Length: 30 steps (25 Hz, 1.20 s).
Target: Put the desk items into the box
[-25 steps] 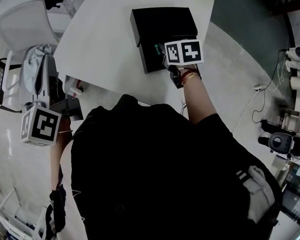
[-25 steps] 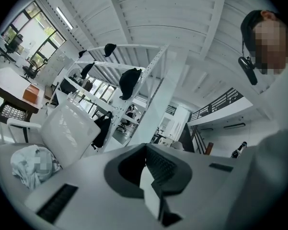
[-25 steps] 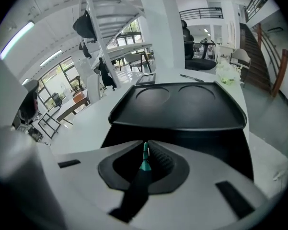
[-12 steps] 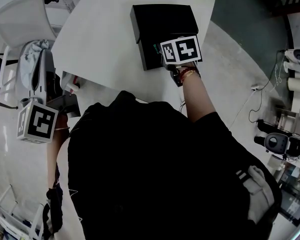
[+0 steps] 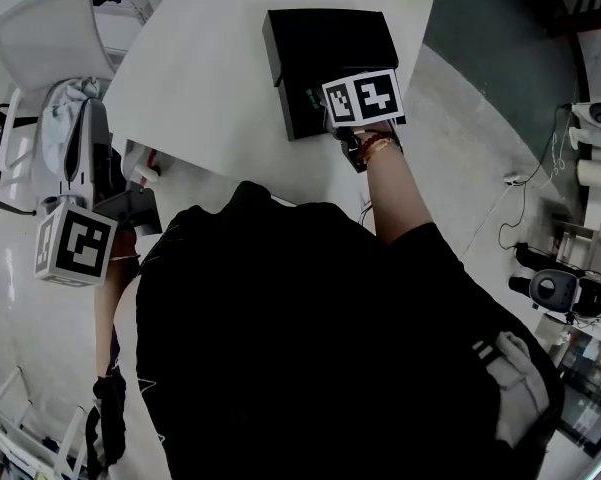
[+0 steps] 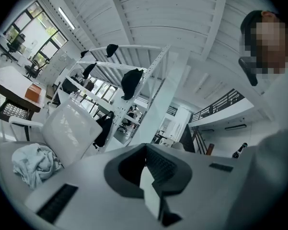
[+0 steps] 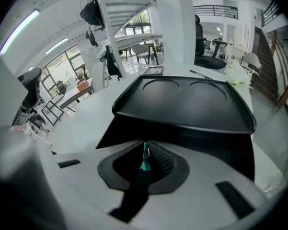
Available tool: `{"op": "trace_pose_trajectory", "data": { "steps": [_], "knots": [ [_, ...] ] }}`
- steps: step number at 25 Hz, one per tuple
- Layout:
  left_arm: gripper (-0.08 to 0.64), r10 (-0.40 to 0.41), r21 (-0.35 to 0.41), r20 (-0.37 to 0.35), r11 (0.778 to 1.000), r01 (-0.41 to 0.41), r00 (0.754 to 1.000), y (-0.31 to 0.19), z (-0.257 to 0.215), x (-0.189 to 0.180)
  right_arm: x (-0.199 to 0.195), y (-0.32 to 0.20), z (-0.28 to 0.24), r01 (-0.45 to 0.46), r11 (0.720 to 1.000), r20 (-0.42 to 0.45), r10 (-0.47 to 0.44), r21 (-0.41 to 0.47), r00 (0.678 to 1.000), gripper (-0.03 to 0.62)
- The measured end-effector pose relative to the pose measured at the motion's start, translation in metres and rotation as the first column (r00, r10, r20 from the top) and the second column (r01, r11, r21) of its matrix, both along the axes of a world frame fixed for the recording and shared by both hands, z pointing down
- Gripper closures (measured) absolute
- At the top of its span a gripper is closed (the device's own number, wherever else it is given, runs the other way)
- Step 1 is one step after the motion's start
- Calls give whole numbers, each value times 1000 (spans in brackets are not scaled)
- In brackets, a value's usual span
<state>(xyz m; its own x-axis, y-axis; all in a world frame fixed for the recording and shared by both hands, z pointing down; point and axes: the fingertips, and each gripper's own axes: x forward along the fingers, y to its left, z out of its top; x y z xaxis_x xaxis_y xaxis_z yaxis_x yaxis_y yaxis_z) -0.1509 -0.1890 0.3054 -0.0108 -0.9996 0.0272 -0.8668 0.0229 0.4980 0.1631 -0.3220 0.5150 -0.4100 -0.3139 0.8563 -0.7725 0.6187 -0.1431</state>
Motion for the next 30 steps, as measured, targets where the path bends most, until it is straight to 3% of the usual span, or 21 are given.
{"op": "trace_pose_trajectory", "data": {
  "steps": [15,30],
  "knots": [
    [551,-32,-7,-3,999,32,999,9,5,-11,-12,0,7,42,998,-14,-43,-40,999,555],
    [550,-50,-12,-7,999,50,999,15,9,-16,-10,-3,11,26,997,-1,-26,-67,1000,551]
  ]
}}
